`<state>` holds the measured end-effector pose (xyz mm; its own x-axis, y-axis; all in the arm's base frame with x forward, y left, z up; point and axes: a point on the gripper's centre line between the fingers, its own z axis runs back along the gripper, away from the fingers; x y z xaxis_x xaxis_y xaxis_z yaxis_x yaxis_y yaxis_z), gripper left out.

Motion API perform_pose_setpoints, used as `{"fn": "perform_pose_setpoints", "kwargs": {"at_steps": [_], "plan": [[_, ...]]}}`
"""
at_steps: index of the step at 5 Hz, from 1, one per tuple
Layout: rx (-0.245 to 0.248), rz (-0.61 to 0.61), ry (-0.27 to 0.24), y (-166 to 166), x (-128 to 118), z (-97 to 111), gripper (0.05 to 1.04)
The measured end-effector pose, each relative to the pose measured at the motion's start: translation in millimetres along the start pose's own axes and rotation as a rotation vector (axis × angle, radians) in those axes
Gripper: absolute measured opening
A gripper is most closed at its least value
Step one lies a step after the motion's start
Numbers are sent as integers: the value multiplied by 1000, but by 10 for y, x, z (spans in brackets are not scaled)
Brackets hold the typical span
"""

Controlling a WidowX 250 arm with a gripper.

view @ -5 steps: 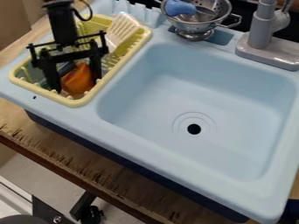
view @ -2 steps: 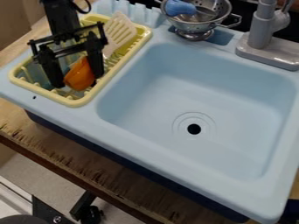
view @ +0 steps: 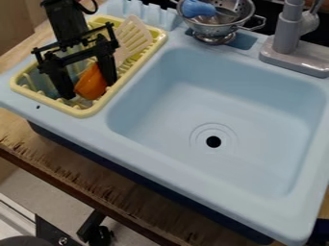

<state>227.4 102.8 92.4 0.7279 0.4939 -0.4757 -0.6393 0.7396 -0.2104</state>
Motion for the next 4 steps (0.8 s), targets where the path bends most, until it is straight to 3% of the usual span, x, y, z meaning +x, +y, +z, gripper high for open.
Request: {"fn": "perform_pose_setpoints", "kwargs": {"at_steps": [2, 3, 4], "plan": [[-22, -63, 35, -32, -56, 37, 871], [-44, -85, 4, -38, -9, 37, 871], [-15, -97, -167, -2, 80, 29, 871]]}}
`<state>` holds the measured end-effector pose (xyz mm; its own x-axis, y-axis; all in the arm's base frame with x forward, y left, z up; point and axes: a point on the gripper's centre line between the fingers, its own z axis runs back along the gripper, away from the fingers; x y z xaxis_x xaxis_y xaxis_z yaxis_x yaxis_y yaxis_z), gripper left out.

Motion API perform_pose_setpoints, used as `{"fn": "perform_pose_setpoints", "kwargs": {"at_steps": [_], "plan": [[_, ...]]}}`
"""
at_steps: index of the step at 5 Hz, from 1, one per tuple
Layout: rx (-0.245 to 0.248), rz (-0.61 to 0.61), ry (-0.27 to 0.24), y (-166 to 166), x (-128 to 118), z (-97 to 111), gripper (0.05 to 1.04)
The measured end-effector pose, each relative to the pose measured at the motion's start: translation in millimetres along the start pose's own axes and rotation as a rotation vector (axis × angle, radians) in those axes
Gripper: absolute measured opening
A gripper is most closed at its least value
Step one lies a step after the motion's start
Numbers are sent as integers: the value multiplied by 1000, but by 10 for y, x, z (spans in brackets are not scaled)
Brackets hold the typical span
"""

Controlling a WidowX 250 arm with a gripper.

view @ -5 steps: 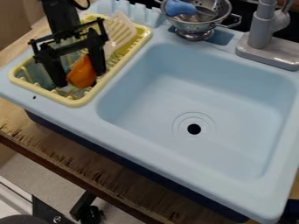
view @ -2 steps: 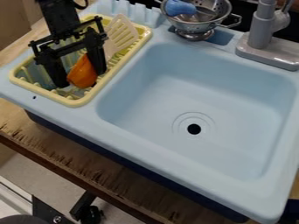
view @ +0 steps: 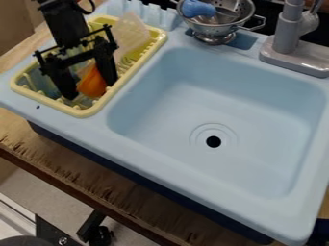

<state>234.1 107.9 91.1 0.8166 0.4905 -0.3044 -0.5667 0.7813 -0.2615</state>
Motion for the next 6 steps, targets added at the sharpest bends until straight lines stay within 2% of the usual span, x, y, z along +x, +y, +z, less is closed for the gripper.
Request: {"fn": "perform_pose_setpoints", "kwargs": {"at_steps": [1, 2, 3, 5, 6], "plan": [[13, 2, -109, -37, 14, 42, 871], [-4, 44, -156, -481, -382, 338, 871], [43, 23, -157, -614, -483, 410, 871], [106, -20, -226, -717, -485, 359, 871], [117, -93, -286, -864, -556, 232, 871]]}}
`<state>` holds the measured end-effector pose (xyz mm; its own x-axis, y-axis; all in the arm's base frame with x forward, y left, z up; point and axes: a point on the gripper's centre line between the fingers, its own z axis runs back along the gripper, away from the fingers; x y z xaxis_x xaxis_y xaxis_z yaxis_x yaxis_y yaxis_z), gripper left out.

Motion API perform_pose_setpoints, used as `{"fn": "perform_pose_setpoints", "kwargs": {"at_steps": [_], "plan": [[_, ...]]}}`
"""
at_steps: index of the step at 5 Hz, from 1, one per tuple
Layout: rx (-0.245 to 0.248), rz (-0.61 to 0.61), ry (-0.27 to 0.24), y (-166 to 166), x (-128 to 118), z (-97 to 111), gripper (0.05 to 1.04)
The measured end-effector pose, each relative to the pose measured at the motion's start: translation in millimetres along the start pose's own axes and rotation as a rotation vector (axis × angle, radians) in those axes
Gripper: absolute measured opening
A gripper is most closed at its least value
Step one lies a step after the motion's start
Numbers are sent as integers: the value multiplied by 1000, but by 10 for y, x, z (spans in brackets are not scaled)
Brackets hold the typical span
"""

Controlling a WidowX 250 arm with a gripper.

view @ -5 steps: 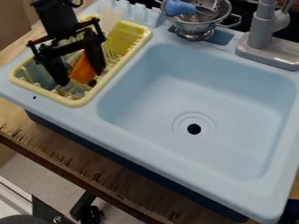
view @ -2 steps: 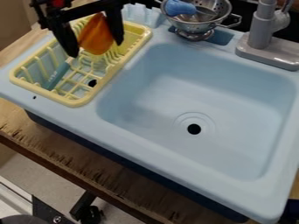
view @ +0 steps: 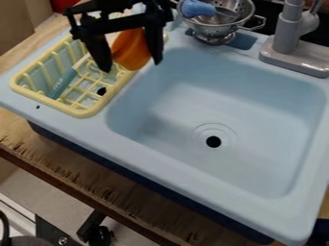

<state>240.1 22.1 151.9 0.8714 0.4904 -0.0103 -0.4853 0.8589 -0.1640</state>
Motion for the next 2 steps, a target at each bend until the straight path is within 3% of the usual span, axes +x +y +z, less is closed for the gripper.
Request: {"fn": "perform_pose_setpoints", "kwargs": {"at_steps": [1, 2], "plan": [[-8, -107, -35, -238, -87, -132, 871], [2, -172, -25, -424, -146, -368, 871]]}}
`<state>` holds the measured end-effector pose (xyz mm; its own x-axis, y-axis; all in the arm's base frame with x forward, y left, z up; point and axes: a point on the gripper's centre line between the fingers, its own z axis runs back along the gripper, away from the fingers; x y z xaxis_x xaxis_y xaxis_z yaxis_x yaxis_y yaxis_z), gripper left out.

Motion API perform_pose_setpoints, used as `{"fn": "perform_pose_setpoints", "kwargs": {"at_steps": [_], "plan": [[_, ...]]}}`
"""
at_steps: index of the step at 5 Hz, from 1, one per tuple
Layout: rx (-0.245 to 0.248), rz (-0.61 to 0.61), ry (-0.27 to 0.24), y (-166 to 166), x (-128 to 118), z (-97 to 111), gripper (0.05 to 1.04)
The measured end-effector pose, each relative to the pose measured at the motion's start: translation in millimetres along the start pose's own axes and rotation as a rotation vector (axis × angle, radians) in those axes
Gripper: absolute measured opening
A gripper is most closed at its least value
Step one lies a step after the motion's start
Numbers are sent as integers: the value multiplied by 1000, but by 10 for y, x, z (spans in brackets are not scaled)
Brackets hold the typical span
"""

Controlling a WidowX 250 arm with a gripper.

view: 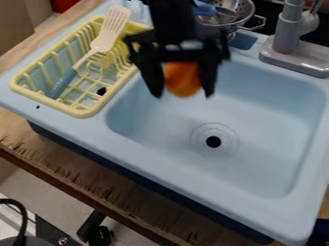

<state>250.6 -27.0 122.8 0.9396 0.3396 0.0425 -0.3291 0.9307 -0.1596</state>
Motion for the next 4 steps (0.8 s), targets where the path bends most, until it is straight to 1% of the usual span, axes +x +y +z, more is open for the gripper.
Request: {"fn": "perform_pose_setpoints", "kwargs": {"at_steps": [1, 2, 3, 4], "plan": [[-9, -71, 53, -226, -22, -313, 871], [4, -120, 53, -418, -47, -567, 871], [21, -151, 25, -453, -88, -669, 871], [25, -143, 22, -452, -73, -729, 871]]}}
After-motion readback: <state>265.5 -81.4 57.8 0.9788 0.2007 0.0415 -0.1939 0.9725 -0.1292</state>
